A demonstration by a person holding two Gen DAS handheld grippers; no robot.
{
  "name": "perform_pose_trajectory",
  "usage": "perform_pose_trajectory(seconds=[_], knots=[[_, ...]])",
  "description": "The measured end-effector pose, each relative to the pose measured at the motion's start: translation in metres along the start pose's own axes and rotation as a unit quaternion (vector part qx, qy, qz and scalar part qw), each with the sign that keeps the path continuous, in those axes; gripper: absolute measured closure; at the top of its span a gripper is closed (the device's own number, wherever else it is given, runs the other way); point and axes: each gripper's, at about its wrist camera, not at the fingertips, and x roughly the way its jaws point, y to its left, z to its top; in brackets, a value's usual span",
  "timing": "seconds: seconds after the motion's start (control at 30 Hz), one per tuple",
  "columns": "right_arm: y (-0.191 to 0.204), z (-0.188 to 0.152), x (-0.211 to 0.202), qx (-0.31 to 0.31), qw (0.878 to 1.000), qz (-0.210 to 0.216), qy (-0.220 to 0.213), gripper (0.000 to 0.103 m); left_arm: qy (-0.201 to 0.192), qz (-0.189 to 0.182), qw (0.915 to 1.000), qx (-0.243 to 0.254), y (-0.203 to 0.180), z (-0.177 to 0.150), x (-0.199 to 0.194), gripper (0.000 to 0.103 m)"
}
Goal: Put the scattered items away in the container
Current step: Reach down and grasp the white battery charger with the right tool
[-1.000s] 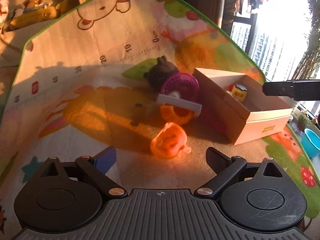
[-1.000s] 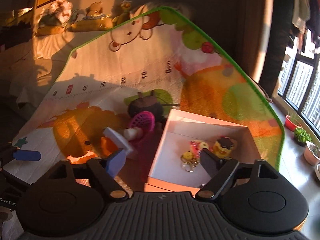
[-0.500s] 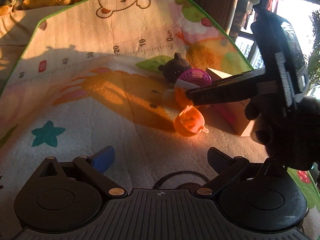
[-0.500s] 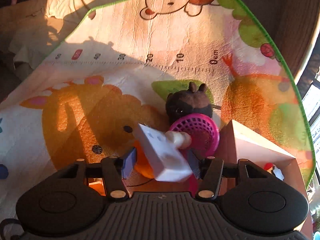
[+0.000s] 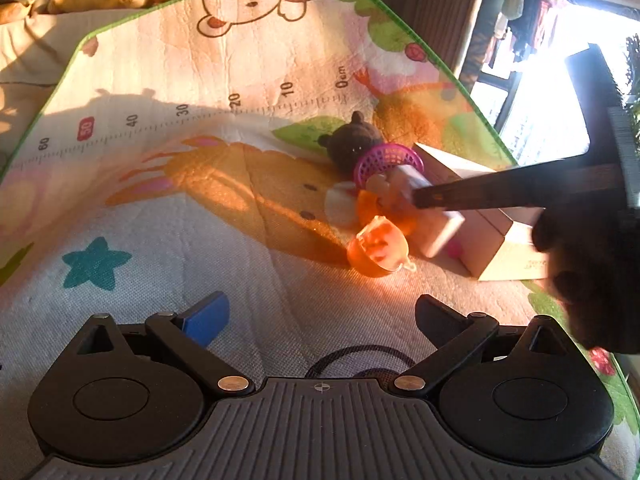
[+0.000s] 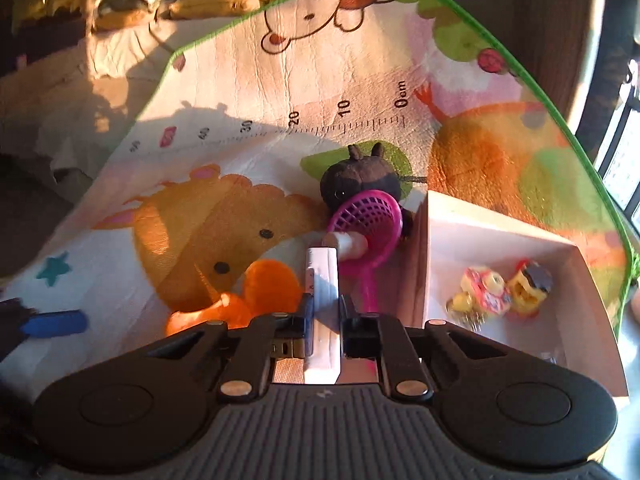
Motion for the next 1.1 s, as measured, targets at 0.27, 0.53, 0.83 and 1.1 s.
perform_pose_trajectory(seconds=[0.27,0.53,0.83,1.1], knots=[[-0.049,-0.074,-0.075,0.157,0.981,0.107,0.029,0.091,0.008,0.017,0.9996,0.02,-0.007,0.0,0.004,0.001],[-0.101,-0.147,-0.107,0.247,0.966,0.068,0.031,0.071,0.018,0.058,0.998,0.019,-0.02,-0.001,0.0,0.001],[-0.083,-0.155,-0.138,0.181,0.979,0.079,-0.045,0.046,0.034,0.01,0.9951,0.092,-0.083,-0.009,-0.003,0.001],[-0.045,-0.147,-0.104,0.15,0.952,0.263,0.043,0.046,0.024,0.067,0.9956,0.06,-0.085,-0.002,-0.007,0.001]])
